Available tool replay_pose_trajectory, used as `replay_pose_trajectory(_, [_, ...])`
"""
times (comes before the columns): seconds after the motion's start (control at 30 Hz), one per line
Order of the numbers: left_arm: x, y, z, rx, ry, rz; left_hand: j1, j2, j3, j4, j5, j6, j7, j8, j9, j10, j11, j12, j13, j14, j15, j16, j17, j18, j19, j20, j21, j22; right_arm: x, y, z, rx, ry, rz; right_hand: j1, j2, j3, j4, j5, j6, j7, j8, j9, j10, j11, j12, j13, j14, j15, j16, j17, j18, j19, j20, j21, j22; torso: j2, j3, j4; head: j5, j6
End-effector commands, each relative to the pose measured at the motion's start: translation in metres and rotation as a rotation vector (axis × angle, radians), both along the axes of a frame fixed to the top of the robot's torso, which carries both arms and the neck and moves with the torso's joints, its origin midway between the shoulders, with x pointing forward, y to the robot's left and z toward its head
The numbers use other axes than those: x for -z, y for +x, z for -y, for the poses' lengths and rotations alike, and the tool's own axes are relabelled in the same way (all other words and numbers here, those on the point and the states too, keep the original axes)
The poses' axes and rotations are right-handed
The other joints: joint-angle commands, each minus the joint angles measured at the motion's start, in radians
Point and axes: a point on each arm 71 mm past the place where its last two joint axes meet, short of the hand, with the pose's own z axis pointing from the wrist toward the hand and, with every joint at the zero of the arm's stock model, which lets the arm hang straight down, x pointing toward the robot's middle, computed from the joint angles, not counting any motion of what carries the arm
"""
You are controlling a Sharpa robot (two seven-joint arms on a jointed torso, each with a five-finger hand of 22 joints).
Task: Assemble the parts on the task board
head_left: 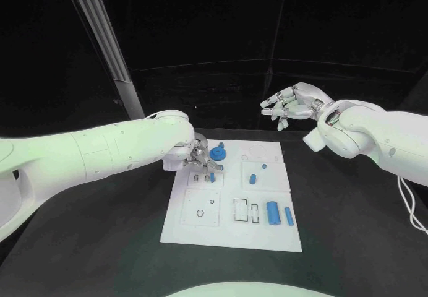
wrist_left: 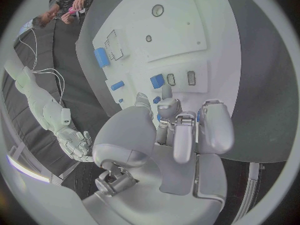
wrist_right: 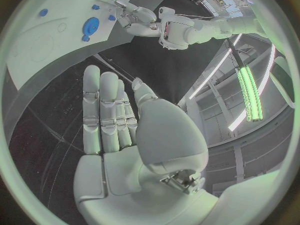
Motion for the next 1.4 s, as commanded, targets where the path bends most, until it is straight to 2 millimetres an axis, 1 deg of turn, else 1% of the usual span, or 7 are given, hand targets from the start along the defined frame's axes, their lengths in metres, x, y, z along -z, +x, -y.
replay_pose_trajectory(0.03, [0.002, 0.001, 0.000, 0.008, 0.028, -0.010, 0.015, 0.003, -0.004, -0.003, -0.001, -0.007, -0.001, 0.008, 0.003, -0.008, 0.001, -0.007, -0.003, 0.106, -0.007, 0.003, 0.263, -0.021, 0.009, 0.000, 0.005, 0.001, -0.001, 0.000, -0.002, -0.011, -0.011, 0.006, -0.002, -0.005, -0.005, 0.000, 0.006, -0.006, -0.003, 0.006, -0.001, 0.005, -0.001, -0.002, -0.002, 0.007, 0.000, -0.001, 0.001, 0.006, 0.007, 0.002, -0.005, -0.001, 0.000, 0.0001, 0.0010, 0.001, -0.004])
replay_pose_trajectory(0.33, [0.008, 0.001, 0.004, 0.015, 0.039, -0.029, 0.026, 0.005, 0.000, -0.006, -0.001, -0.013, 0.000, 0.012, 0.009, -0.012, 0.002, -0.010, -0.006, 0.106, -0.006, 0.003, 0.263, -0.021, 0.009, 0.001, 0.007, 0.003, -0.001, 0.001, -0.005, -0.019, -0.015, 0.001, -0.004, -0.005, -0.006, 0.001, 0.007, -0.006, -0.003, 0.006, -0.001, 0.006, -0.001, -0.003, -0.002, 0.008, 0.000, -0.004, 0.000, 0.006, 0.008, 0.002, -0.007, -0.002, 0.000, -0.0001, -0.0006, 0.002, -0.013])
replay_pose_trajectory(0.53, [0.011, 0.001, 0.005, 0.018, 0.044, -0.038, 0.037, 0.006, 0.004, -0.010, -0.001, -0.018, 0.001, 0.016, 0.015, -0.015, 0.002, -0.012, -0.009, 0.106, -0.006, 0.003, 0.263, -0.021, 0.008, 0.002, 0.007, 0.005, 0.000, 0.001, -0.005, -0.021, -0.017, -0.002, -0.005, -0.004, -0.006, 0.002, 0.007, -0.006, -0.003, 0.006, -0.001, 0.006, -0.001, -0.003, -0.003, 0.008, 0.000, -0.005, 0.000, 0.006, 0.008, 0.002, -0.008, -0.003, 0.000, 0.0005, 0.0008, 0.000, -0.019])
replay_pose_trajectory(0.63, [0.013, 0.000, 0.007, 0.021, 0.045, -0.042, 0.041, 0.007, 0.006, -0.010, -0.001, -0.020, 0.001, 0.017, 0.016, -0.015, 0.002, -0.013, -0.009, 0.106, -0.005, 0.003, 0.263, -0.021, 0.008, 0.002, 0.007, 0.004, 0.000, 0.002, -0.006, -0.022, -0.016, -0.001, -0.005, -0.004, -0.006, 0.002, 0.007, -0.006, -0.003, 0.006, -0.001, 0.006, -0.001, -0.003, -0.003, 0.008, 0.000, -0.005, 0.000, 0.006, 0.008, 0.002, -0.008, -0.003, 0.000, 0.0006, 0.0014, -0.001, -0.016])
replay_pose_trajectory(0.8, [0.014, -0.001, 0.009, 0.025, 0.046, -0.046, 0.045, 0.008, 0.008, -0.012, -0.001, -0.021, 0.001, 0.019, 0.019, -0.016, 0.003, -0.013, -0.009, 0.106, -0.005, 0.003, 0.263, -0.021, 0.007, 0.002, 0.007, 0.005, 0.000, 0.002, -0.007, -0.023, -0.017, -0.003, -0.006, -0.003, -0.006, 0.003, 0.008, -0.007, -0.003, 0.006, -0.001, 0.006, -0.001, -0.003, -0.003, 0.009, 0.000, -0.007, 0.000, 0.006, 0.009, 0.002, -0.009, -0.004, -0.001, 0.0007, 0.0026, -0.002, -0.020])
replay_pose_trajectory(0.97, [0.015, -0.001, 0.010, 0.027, 0.045, -0.047, 0.052, 0.008, 0.012, -0.015, -0.001, -0.024, 0.001, 0.021, 0.022, -0.016, 0.003, -0.014, -0.010, 0.106, -0.005, 0.003, 0.263, -0.021, 0.007, 0.003, 0.007, 0.006, 0.000, 0.003, -0.007, -0.024, -0.019, -0.006, -0.006, -0.003, -0.006, 0.003, 0.009, -0.007, -0.003, 0.006, -0.001, 0.006, -0.001, -0.004, -0.003, 0.009, 0.000, -0.007, 0.000, 0.006, 0.009, 0.002, -0.009, -0.004, -0.002, 0.0011, 0.0014, -0.003, -0.024])
replay_pose_trajectory(1.4, [0.015, -0.003, 0.013, 0.035, 0.042, -0.049, 0.096, 0.008, 0.045, -0.037, 0.000, -0.035, 0.001, 0.034, 0.040, -0.017, 0.003, -0.016, -0.009, 0.106, -0.005, 0.003, 0.263, -0.021, 0.006, 0.003, 0.008, 0.009, 0.002, 0.004, -0.008, -0.036, -0.031, -0.022, -0.007, -0.001, -0.006, 0.005, 0.010, -0.008, -0.002, 0.006, -0.001, 0.005, -0.001, -0.005, -0.004, 0.008, 0.001, -0.014, -0.004, 0.006, 0.010, 0.002, -0.012, -0.006, -0.001, 0.0006, 0.0016, -0.004, -0.025])
